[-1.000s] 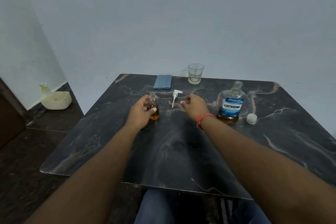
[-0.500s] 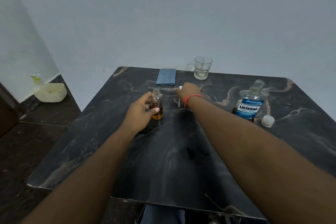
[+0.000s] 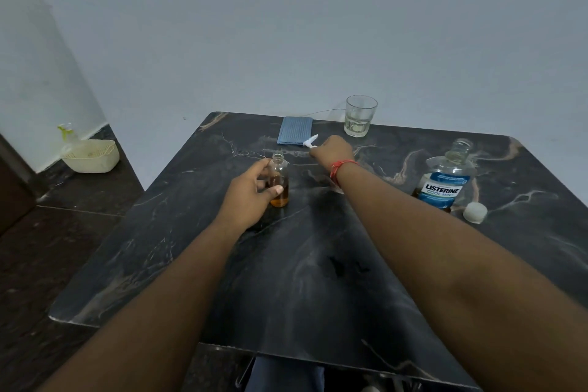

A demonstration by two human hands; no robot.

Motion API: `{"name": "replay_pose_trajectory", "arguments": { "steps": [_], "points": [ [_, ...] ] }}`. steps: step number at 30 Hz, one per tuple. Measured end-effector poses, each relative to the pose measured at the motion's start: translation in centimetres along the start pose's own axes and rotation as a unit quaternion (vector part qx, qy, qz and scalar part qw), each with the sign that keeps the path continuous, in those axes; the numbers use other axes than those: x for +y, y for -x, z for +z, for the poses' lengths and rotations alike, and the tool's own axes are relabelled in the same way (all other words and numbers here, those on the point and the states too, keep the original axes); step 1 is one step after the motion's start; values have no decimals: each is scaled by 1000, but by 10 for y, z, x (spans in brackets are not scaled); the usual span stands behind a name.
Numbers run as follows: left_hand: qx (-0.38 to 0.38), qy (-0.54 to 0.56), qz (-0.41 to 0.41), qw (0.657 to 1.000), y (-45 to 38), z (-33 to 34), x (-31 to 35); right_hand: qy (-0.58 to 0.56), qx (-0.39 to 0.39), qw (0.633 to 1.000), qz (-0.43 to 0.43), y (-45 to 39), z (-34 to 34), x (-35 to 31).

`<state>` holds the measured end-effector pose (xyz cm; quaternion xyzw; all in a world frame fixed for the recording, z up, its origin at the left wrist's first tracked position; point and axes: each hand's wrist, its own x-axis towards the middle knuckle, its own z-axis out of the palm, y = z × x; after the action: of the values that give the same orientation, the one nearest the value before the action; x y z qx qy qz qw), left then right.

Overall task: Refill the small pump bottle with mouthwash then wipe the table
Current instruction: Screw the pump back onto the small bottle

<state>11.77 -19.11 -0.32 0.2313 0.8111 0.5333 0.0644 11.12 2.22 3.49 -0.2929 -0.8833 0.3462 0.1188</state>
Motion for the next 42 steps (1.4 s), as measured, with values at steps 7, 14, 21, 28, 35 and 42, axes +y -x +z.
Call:
{"name": "replay_pose_trajectory", "arguments": {
  "steps": [7, 14, 21, 28, 35, 42],
  "points": [
    [-4, 3, -18, 1000, 5, 4, 11, -222, 26, 974, -34, 39, -43, 3],
    [-28, 12, -17, 999, 17, 33, 38, -355, 55, 929, -92, 64, -86, 11],
    [-51, 6, -6, 999, 23, 68, 59, -455, 122, 869, -148, 76, -115, 13],
    [-51, 11, -7, 999, 23, 85, 65, -459, 103, 862, -188, 85, -125, 11],
    [-48, 22, -6, 999, 23, 86, 64, -419, 82, 883, -192, 89, -117, 15],
    [-41, 19, 8, 999, 24, 86, 63, -370, 28, 909, -190, 90, -102, 21]
  ]
}}
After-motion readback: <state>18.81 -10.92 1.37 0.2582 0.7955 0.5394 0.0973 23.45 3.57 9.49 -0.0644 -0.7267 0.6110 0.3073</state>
